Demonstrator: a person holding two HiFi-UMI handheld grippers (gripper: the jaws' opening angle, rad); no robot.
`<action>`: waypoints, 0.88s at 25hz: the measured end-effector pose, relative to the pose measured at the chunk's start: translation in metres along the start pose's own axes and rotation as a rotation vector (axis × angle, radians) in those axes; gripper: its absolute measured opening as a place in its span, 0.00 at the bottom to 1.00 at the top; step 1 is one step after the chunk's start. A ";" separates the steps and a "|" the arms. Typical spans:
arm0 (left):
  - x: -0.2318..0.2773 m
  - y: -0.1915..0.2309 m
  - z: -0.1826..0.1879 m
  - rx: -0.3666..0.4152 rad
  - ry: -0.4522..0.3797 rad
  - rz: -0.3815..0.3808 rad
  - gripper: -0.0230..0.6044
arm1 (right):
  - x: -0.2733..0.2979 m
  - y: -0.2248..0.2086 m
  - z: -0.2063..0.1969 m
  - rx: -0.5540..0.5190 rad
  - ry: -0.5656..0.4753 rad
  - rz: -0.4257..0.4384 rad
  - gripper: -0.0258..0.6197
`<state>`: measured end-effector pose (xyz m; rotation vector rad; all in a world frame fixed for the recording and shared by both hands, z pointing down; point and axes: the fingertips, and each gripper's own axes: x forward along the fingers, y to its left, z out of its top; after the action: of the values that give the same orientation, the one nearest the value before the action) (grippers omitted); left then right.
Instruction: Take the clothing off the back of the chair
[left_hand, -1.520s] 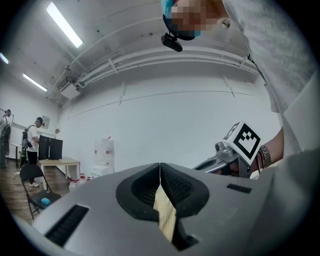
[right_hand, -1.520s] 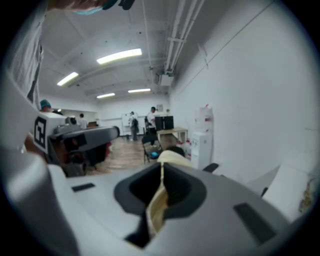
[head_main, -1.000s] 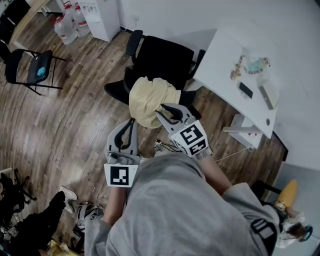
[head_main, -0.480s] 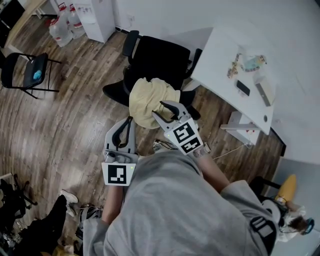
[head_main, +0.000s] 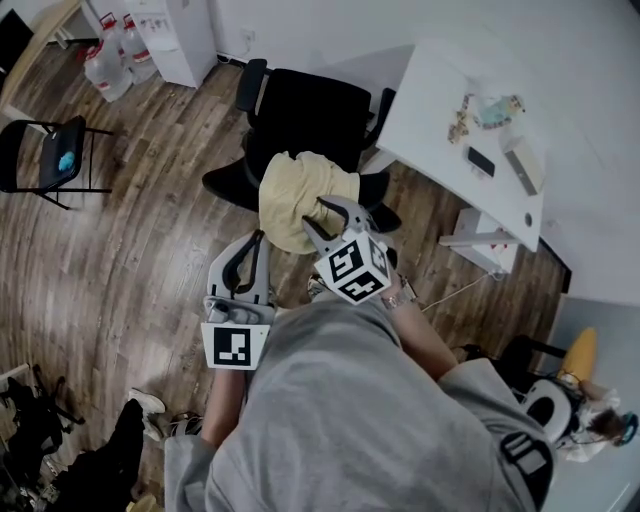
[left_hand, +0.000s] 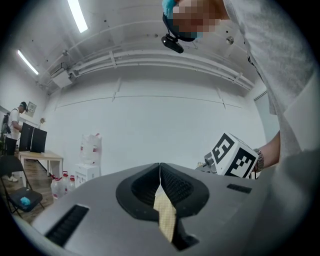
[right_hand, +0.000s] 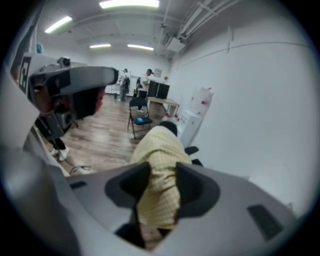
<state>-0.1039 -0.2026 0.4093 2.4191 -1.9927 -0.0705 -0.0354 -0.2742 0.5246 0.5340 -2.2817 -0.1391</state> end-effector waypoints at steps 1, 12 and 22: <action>0.000 0.000 -0.001 -0.005 0.003 -0.006 0.09 | 0.001 -0.001 0.000 -0.022 0.007 -0.023 0.32; -0.010 0.002 -0.007 -0.008 0.030 -0.096 0.09 | -0.001 0.000 -0.001 -0.081 0.043 -0.118 0.26; -0.024 0.004 -0.006 -0.005 0.016 -0.144 0.09 | -0.011 -0.007 0.002 0.080 -0.008 -0.194 0.11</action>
<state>-0.1126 -0.1803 0.4164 2.5477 -1.8076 -0.0565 -0.0274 -0.2755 0.5141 0.7984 -2.2475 -0.1468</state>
